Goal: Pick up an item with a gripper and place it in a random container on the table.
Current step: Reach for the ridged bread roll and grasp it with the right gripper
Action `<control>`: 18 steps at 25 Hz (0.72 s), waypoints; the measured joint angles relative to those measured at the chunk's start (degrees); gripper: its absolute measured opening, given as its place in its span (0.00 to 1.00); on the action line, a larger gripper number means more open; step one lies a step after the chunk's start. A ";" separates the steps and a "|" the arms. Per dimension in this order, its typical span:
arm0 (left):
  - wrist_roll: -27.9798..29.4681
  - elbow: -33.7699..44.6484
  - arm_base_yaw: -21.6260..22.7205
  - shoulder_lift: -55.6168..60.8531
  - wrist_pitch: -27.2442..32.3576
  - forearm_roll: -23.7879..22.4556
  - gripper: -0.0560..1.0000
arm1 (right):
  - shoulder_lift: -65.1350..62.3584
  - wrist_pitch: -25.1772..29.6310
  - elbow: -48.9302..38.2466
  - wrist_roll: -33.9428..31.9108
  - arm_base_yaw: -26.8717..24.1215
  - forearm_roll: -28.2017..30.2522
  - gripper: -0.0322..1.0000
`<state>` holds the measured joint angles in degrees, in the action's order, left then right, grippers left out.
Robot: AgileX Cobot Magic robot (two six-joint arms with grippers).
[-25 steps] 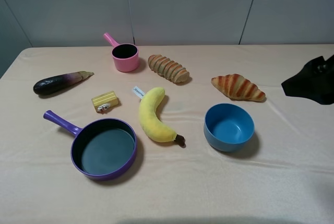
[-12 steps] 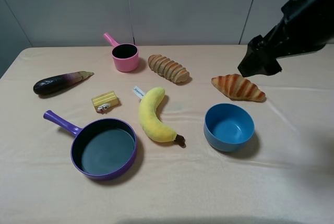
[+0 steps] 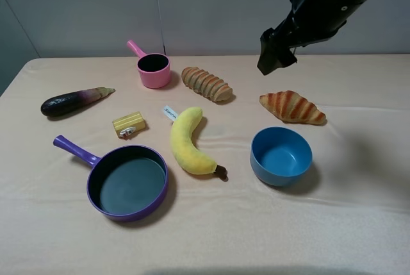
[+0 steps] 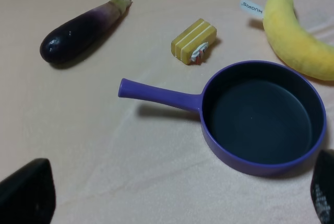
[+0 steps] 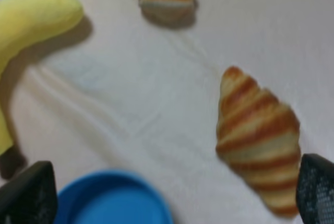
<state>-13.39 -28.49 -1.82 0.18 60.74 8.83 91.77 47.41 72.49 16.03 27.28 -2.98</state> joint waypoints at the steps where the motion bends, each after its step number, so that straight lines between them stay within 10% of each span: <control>1: 0.00 0.00 0.00 0.00 0.00 0.00 0.99 | 1.12 0.06 1.29 0.30 0.00 0.00 0.70; 18: 0.00 0.00 0.00 0.00 0.00 0.00 0.99 | 20.75 -0.17 19.13 2.53 0.00 -0.28 0.70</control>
<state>-13.39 -28.49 -1.82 0.18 60.74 8.83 112.52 47.24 91.62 18.55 27.28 -3.27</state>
